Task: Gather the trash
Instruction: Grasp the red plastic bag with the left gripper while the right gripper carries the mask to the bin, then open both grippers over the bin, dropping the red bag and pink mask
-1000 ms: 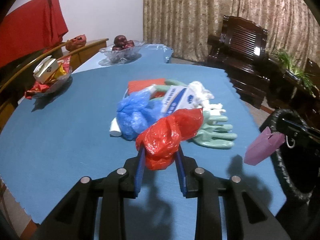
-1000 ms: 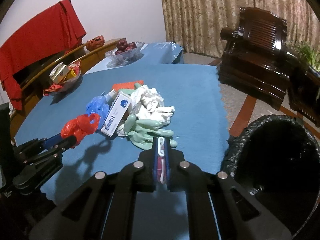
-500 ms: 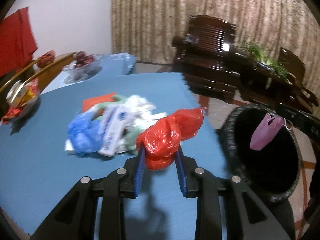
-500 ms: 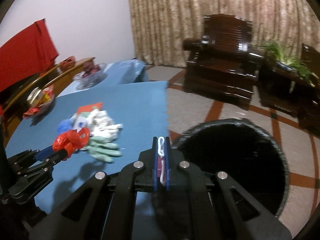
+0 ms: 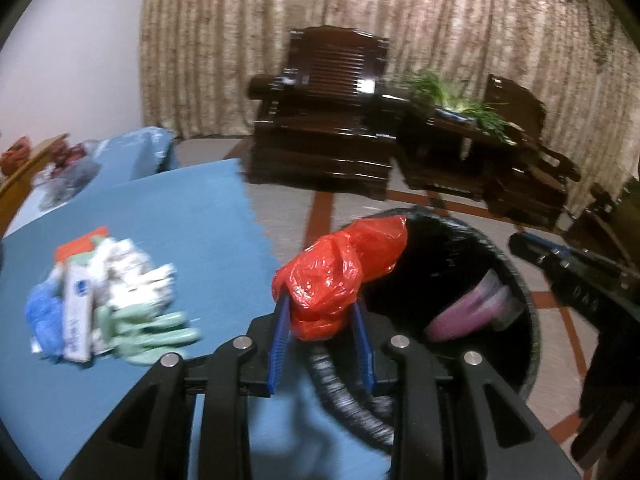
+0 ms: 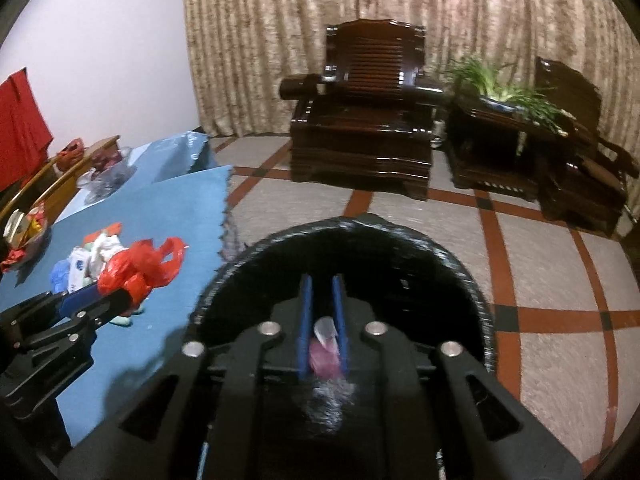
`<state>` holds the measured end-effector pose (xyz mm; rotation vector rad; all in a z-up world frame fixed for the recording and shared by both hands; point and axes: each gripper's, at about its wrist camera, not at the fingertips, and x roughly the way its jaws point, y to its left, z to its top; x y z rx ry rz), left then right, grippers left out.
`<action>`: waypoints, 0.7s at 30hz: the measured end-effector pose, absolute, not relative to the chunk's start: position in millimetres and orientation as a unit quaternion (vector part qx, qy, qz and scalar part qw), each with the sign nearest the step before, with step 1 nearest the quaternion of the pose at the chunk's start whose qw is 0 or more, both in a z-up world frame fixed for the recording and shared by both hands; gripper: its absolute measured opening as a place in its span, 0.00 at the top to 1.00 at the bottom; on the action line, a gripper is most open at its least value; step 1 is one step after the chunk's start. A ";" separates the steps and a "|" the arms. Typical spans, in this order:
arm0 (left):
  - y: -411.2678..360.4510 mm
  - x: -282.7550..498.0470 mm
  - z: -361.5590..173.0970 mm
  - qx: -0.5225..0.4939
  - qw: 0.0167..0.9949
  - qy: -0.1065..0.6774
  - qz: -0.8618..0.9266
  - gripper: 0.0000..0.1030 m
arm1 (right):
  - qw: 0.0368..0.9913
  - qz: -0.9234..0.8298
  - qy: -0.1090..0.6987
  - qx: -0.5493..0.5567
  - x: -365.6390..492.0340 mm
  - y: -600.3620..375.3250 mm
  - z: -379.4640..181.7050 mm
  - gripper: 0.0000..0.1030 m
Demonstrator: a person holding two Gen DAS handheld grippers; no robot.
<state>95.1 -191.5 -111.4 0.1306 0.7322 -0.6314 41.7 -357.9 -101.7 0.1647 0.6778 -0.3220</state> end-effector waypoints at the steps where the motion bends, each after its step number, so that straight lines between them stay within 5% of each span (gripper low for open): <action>1: -199.5 96.0 -112.9 0.066 0.879 0.354 -0.312 0.66 | 0.926 -0.167 0.328 0.083 37.4 -363.3 -102.6 0.64; 2: -208.8 95.5 -113.2 0.068 0.876 0.355 -0.318 0.58 | 0.925 -0.175 0.325 0.084 33.7 -366.8 -102.7 0.47; 4: -220.1 94.0 -113.9 0.069 0.871 0.359 -0.328 0.39 | 0.925 -0.196 0.313 0.085 24.7 -374.1 -102.1 0.31; 7: -222.0 89.9 -110.4 0.060 0.870 0.355 -0.336 0.31 | 0.926 -0.210 0.302 0.088 16.8 -381.6 -101.6 0.14; 21: -125.0 91.3 -90.9 0.037 0.915 0.328 -0.232 0.13 | 0.934 -0.159 0.300 0.112 33.1 -343.4 -100.1 0.07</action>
